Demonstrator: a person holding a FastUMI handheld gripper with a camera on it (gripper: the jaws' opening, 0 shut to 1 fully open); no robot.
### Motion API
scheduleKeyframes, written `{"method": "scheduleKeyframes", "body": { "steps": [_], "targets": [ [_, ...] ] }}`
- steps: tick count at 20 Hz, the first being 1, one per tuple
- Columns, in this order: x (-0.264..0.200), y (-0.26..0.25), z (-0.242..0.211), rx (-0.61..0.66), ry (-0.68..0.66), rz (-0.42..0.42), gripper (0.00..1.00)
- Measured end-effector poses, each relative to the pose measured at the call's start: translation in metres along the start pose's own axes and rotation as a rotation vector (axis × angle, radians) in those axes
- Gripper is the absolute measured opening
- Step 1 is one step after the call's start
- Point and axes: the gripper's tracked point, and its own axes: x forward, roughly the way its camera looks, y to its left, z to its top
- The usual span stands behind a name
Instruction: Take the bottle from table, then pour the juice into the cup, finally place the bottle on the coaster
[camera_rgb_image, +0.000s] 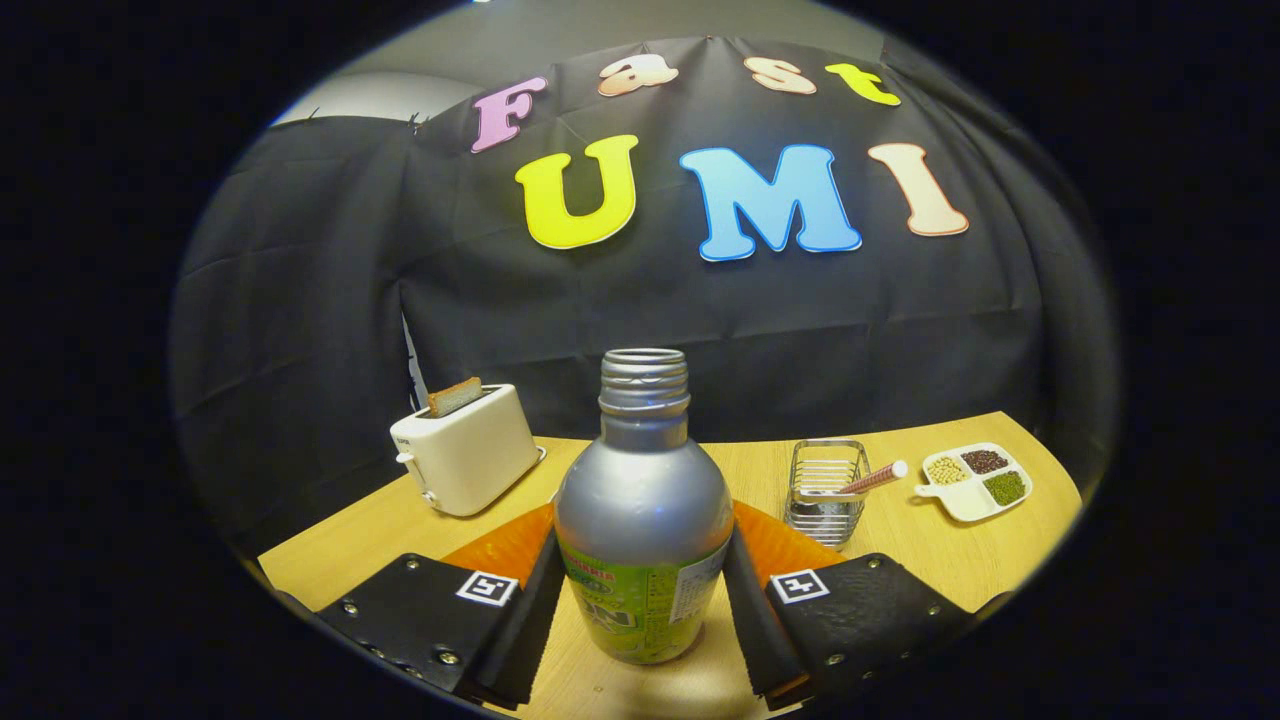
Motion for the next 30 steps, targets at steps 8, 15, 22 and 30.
{"method": "scheduleKeyframes", "body": {
  "steps": [8,15,22,30],
  "targets": [
    [0.021,0.012,-0.032,-0.122,-0.019,0.003,0.77],
    [0.034,0.01,-0.043,-0.123,-0.015,0.002,0.77],
    [0.033,0.007,-0.051,-0.127,-0.023,-0.013,0.77],
    [0.017,0.007,-0.019,-0.057,-0.074,-0.042,0.99]
  ]
}}
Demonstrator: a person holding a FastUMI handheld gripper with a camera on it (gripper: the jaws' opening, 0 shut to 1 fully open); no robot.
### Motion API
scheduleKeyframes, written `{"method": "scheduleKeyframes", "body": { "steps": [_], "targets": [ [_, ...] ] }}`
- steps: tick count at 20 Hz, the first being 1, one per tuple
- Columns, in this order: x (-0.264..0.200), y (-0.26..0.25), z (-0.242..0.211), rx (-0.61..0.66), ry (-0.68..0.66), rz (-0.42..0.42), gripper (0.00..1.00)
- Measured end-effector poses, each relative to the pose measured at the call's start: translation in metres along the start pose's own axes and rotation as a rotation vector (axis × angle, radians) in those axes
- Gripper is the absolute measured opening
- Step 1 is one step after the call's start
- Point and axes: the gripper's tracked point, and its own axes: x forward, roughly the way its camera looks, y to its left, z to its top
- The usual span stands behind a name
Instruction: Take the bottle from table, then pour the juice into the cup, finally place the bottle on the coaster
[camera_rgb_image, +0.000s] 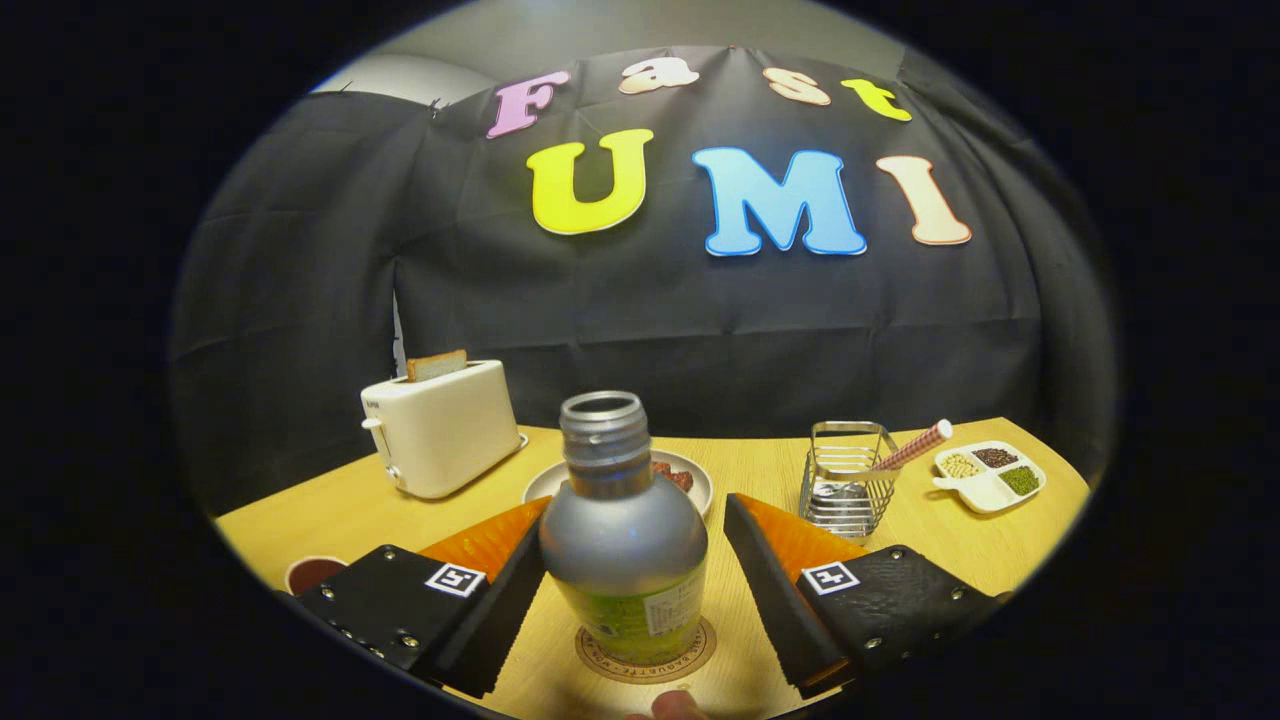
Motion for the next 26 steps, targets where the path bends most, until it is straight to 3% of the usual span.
{"method": "scheduleKeyframes", "body": {
  "steps": [4,8,16,21,26],
  "targets": [
    [-0.037,-0.012,0.076,0.043,-0.091,-0.075,0.99],
    [-0.087,-0.039,0.16,-0.02,-0.182,-0.195,0.99],
    [-0.157,-0.078,0.268,-0.021,-0.176,-0.273,0.99],
    [-0.188,-0.087,0.311,-0.048,-0.231,-0.247,0.99],
    [-0.205,-0.097,0.32,-0.074,-0.243,-0.218,0.99]
  ]
}}
